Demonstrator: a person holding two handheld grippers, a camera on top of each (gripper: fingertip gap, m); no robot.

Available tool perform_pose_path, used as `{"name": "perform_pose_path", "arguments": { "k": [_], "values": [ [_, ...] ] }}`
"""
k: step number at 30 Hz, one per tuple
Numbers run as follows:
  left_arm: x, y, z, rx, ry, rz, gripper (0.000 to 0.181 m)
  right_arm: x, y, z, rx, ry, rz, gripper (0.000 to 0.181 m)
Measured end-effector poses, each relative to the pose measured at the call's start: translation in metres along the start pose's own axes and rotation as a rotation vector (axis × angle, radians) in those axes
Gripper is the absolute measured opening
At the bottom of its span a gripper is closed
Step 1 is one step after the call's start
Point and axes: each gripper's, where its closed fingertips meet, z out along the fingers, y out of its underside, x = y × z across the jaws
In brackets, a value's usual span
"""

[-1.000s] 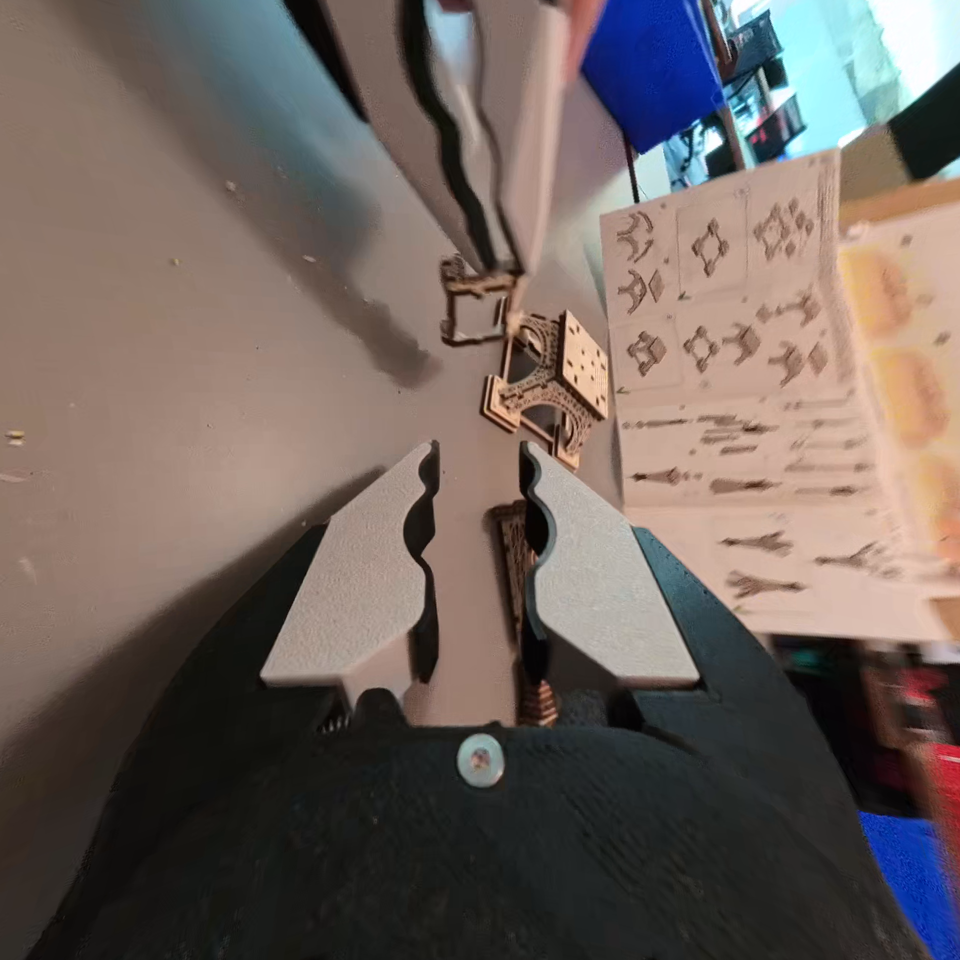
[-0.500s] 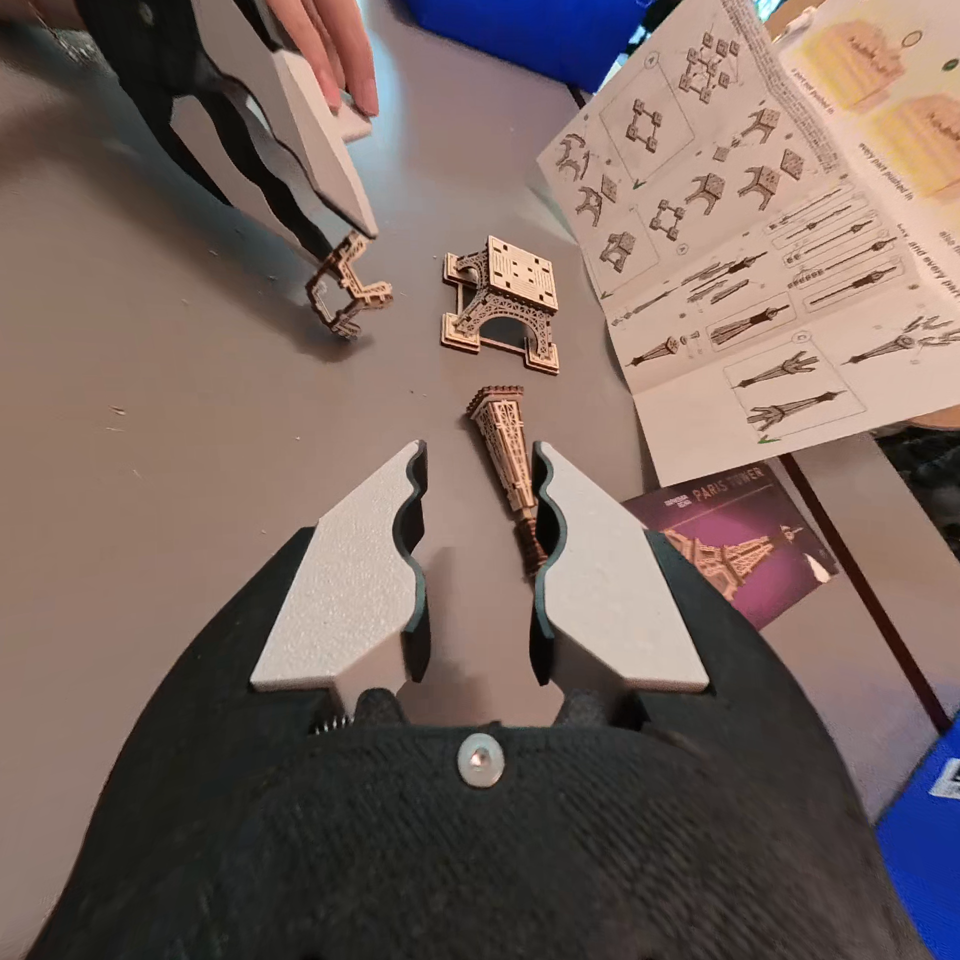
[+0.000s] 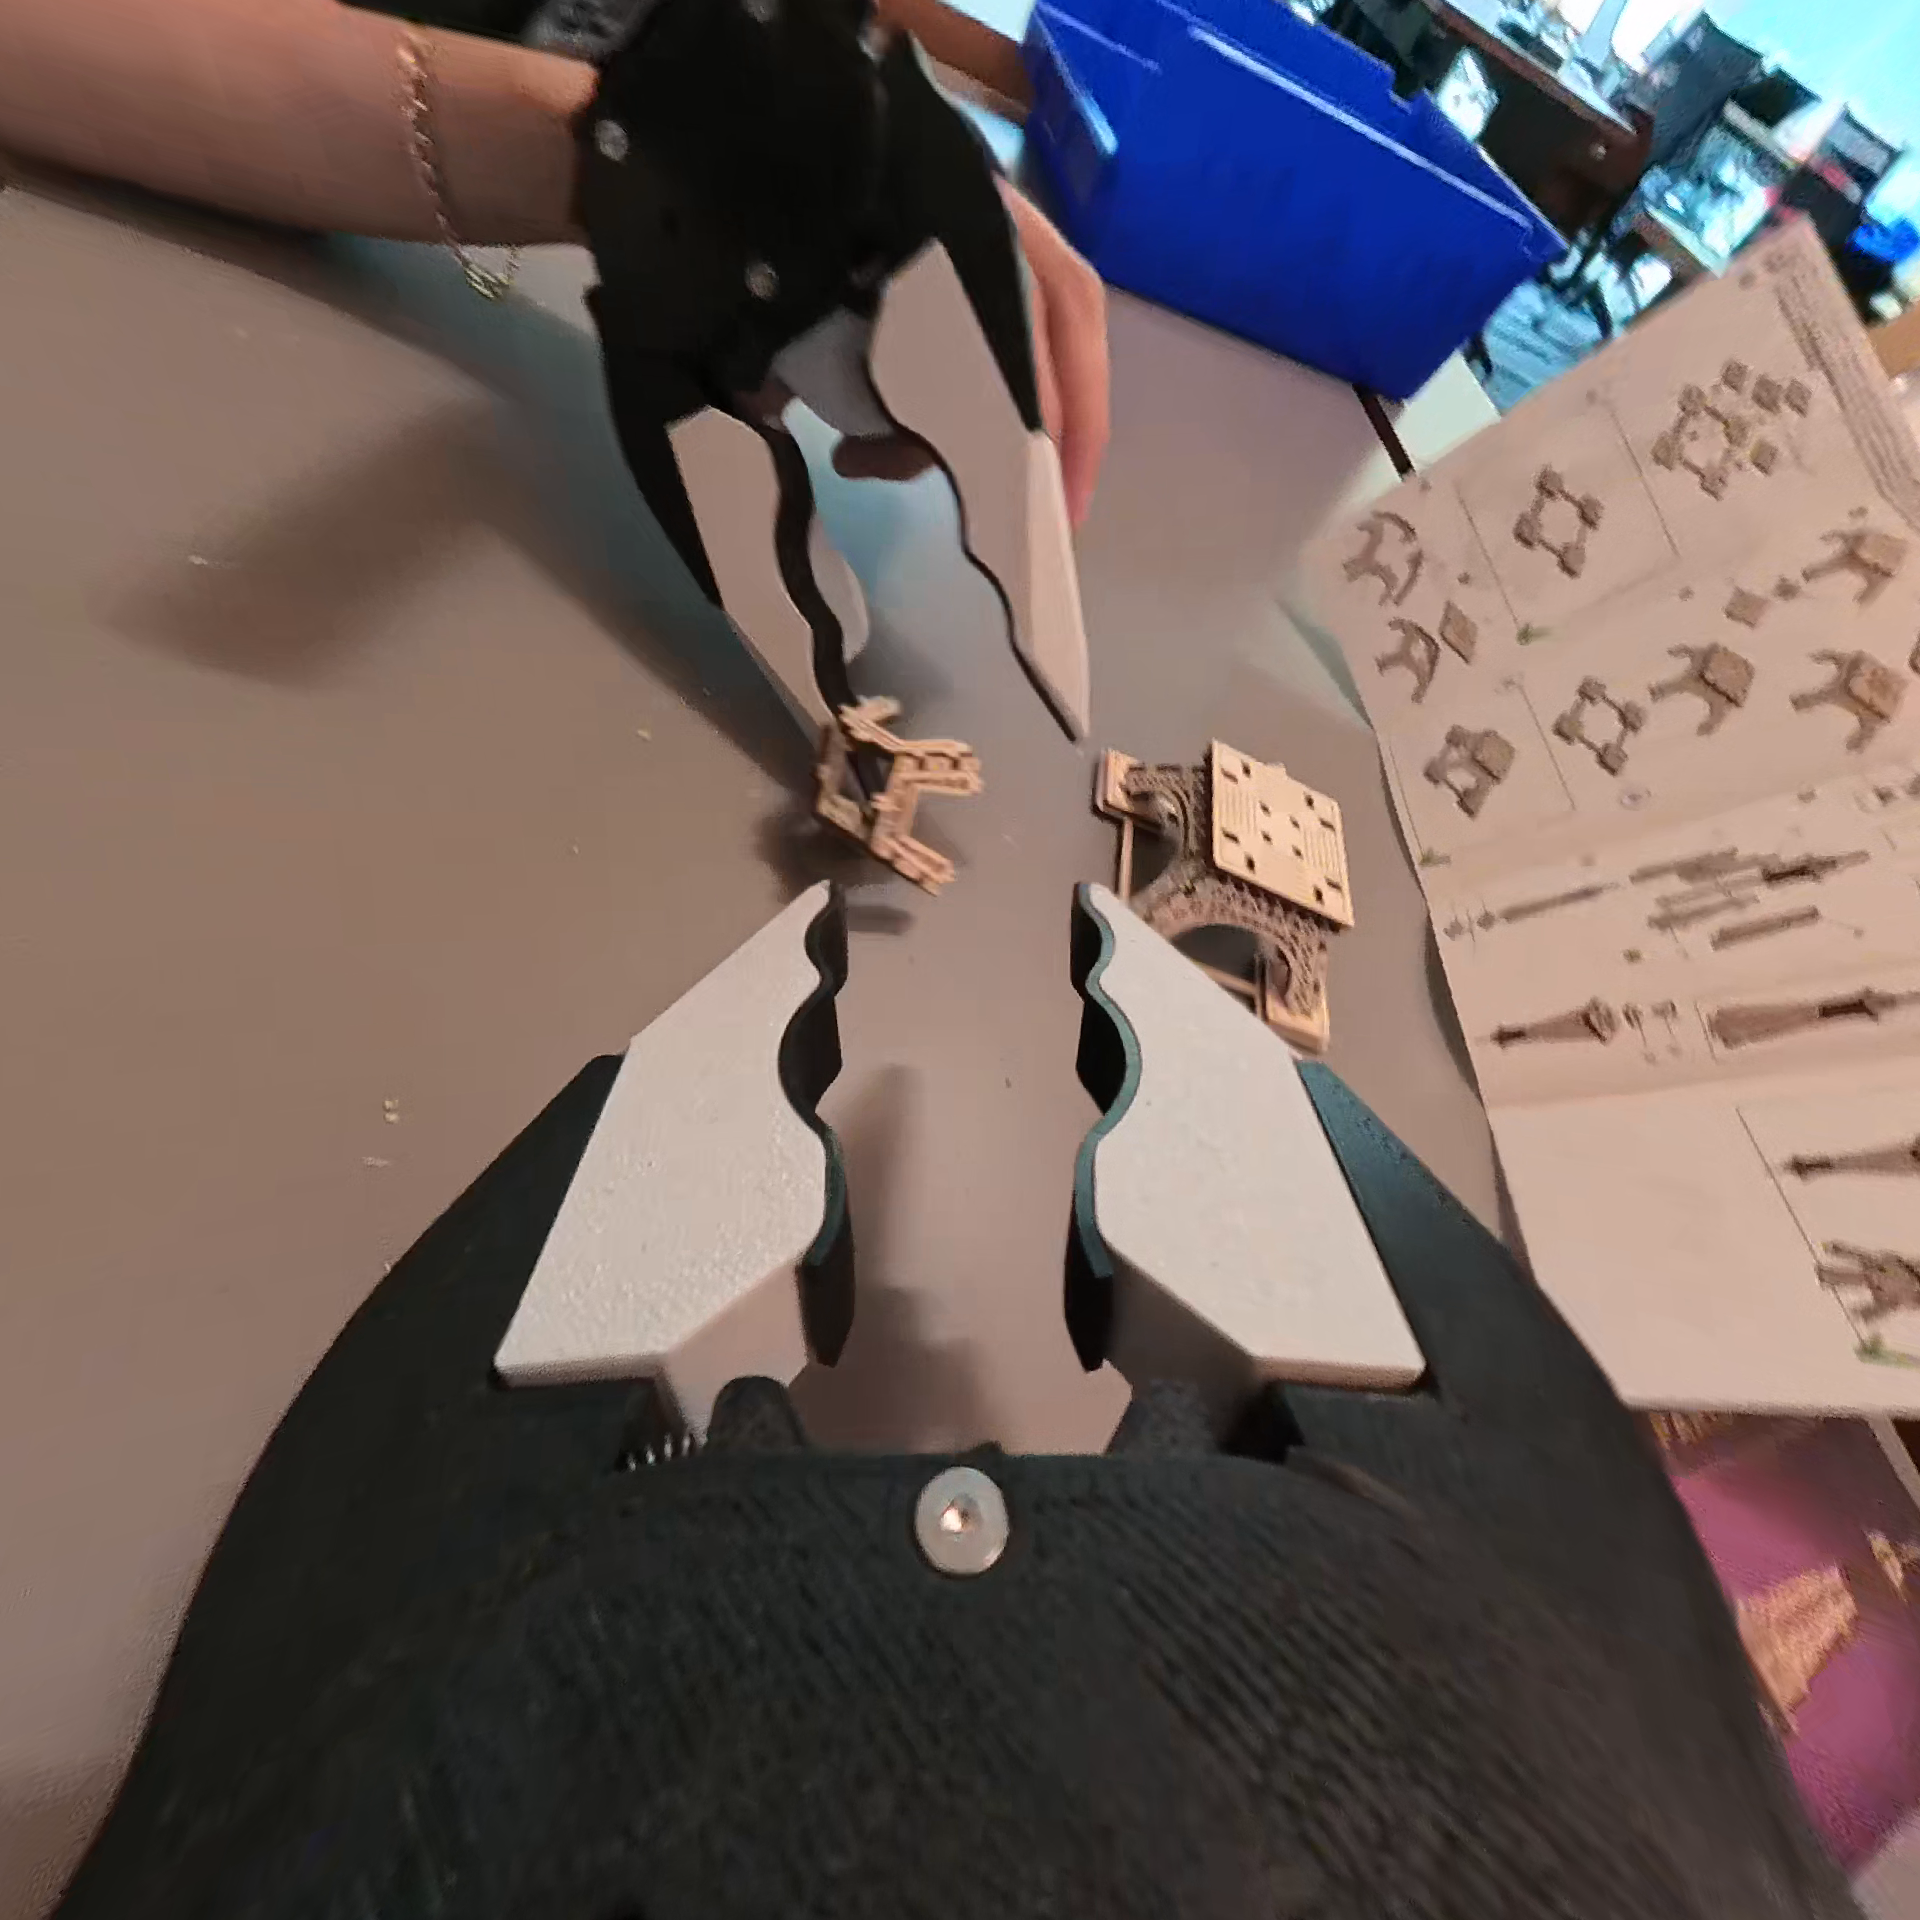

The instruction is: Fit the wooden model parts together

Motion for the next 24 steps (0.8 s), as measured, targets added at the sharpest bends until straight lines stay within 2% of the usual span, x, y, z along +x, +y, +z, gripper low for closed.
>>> {"name": "perform_pose_path", "arguments": {
  "k": [4, 8, 12, 15, 19, 21, 24],
  "values": [
    [0.004, 0.008, -0.005, 0.005, 0.079, -0.13, 0.051, -0.012, -0.014, 0.014, 0.009, -0.052, -0.032, 0.042],
    [0.0, 0.003, -0.011, 0.052, 0.082, -0.179, 0.052, -0.015, -0.008, 0.022, -0.031, -0.016, -0.035, 0.038],
    [-0.005, 0.003, -0.016, 0.046, 0.072, -0.186, 0.051, -0.047, -0.003, 0.021, -0.08, -0.103, 0.036, 0.032],
    [-0.012, -0.004, -0.018, 0.091, 0.038, -0.196, 0.051, -0.059, -0.006, 0.023, -0.061, -0.082, 0.053, 0.032],
    [-0.019, -0.014, -0.02, 0.15, 0.007, -0.238, 0.048, -0.048, -0.003, 0.022, -0.072, -0.002, 0.036, 0.032],
    [-0.024, -0.02, -0.02, 0.174, -0.011, -0.268, 0.044, -0.03, 0.011, 0.005, -0.147, 0.041, -0.015, 0.029],
    [-0.031, -0.032, -0.014, 0.173, -0.032, -0.331, 0.027, 0.031, 0.067, -0.058, -0.355, 0.241, 0.014, 0.021]
  ]
}}
